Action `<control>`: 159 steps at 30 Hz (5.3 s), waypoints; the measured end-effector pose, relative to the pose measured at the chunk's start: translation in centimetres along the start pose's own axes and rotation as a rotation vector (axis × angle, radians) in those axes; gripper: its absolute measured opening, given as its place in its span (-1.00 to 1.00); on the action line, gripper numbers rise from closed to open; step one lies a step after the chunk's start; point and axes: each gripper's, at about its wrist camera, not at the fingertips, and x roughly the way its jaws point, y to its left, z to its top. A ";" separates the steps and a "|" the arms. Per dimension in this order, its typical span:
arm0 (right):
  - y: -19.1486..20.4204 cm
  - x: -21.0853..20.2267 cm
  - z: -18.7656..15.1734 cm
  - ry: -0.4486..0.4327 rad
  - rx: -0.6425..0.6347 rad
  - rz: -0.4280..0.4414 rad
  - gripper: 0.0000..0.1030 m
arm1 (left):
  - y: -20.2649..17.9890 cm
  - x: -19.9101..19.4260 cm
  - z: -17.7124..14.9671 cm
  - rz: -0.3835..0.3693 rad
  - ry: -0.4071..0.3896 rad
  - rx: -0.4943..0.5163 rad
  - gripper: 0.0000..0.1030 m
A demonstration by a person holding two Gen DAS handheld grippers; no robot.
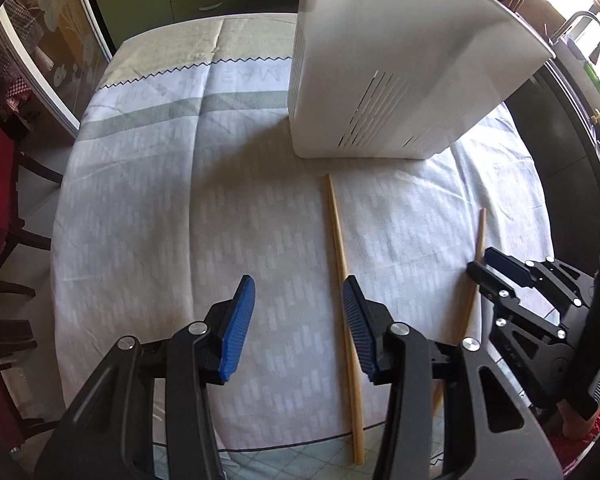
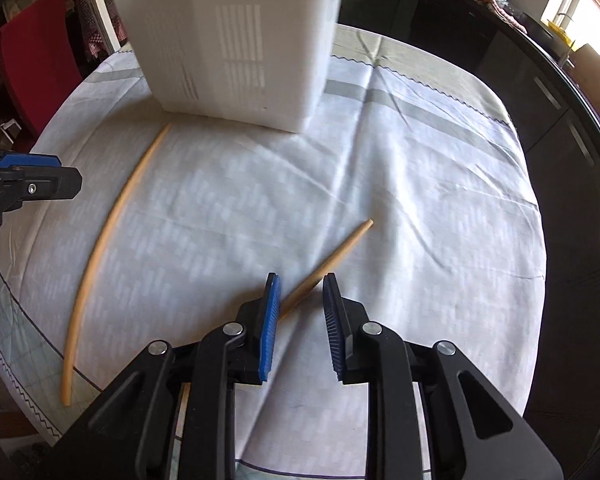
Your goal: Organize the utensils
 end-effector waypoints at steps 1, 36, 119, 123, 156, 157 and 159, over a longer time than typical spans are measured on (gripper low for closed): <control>-0.8 -0.1 -0.2 0.001 0.016 0.008 -0.56 | -0.2 0.5 0.3 0.004 0.016 0.000 -0.15; 1.6 -0.1 0.4 0.017 0.024 0.099 -0.77 | -2.0 3.6 0.0 0.079 0.124 0.027 -0.85; 0.1 -17.0 -2.5 -0.391 0.071 0.236 -0.97 | -1.5 -17.7 -8.7 -0.017 -0.500 0.163 -0.90; -2.4 -10.9 0.6 -0.203 0.153 0.241 -0.85 | -1.6 -17.8 -8.8 -0.018 -0.505 0.164 -0.90; -5.7 -5.4 3.8 -0.133 0.356 0.124 -0.87 | -1.5 -19.1 -8.7 -0.067 -0.528 0.211 -0.90; -5.6 -6.7 3.4 -0.162 0.348 0.140 -0.87 | -1.6 -19.3 -8.7 -0.067 -0.533 0.211 -0.90; -5.7 -9.4 2.8 -0.215 0.332 0.169 -0.87 | -1.7 -19.9 -8.5 -0.071 -0.536 0.210 -0.90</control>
